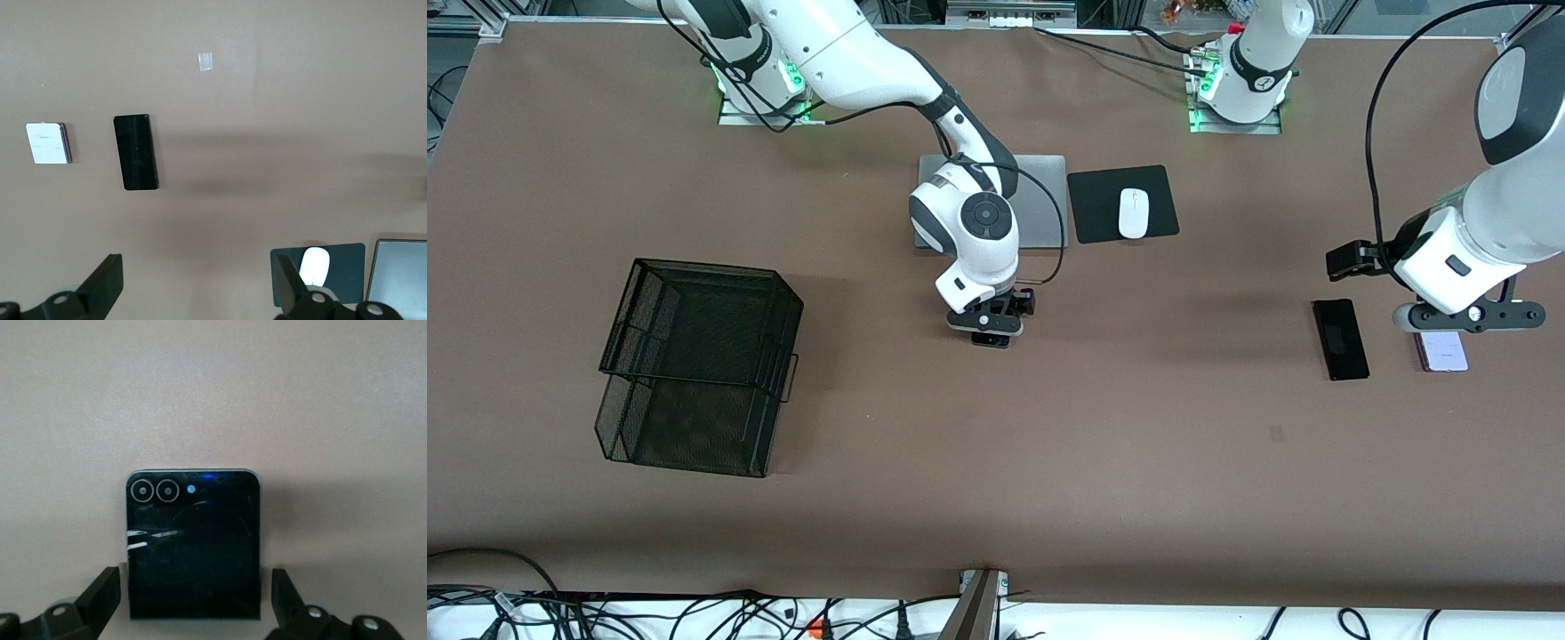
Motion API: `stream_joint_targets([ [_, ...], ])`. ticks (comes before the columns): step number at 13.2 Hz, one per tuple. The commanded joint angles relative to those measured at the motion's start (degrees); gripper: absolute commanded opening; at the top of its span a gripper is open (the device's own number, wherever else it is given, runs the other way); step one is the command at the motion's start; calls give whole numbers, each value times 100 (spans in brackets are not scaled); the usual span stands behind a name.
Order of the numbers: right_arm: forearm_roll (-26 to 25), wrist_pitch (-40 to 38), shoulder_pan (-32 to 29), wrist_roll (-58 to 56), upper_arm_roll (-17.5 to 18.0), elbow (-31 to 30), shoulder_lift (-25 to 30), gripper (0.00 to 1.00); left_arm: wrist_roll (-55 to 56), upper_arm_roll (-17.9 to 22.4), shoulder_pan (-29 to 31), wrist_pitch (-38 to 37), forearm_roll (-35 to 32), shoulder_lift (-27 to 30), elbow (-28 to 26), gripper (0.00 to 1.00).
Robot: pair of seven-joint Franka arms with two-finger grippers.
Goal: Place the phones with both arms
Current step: 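Grasp the flip phone with the right gripper while the left gripper descends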
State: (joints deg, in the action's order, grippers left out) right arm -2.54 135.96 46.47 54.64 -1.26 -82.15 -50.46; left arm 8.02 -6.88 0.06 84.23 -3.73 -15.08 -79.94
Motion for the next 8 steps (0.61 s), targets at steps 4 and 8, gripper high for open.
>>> stream_joint_targets([
  [4,-80,107,-59,-138,38,23,44,10,-590,-77,169,1793,-93,1328,-2309,100],
  [8,-2,-1075,-321,-295,20,50,929,0,-609,-77,205,2141,-75,1780,-3063,100],
])
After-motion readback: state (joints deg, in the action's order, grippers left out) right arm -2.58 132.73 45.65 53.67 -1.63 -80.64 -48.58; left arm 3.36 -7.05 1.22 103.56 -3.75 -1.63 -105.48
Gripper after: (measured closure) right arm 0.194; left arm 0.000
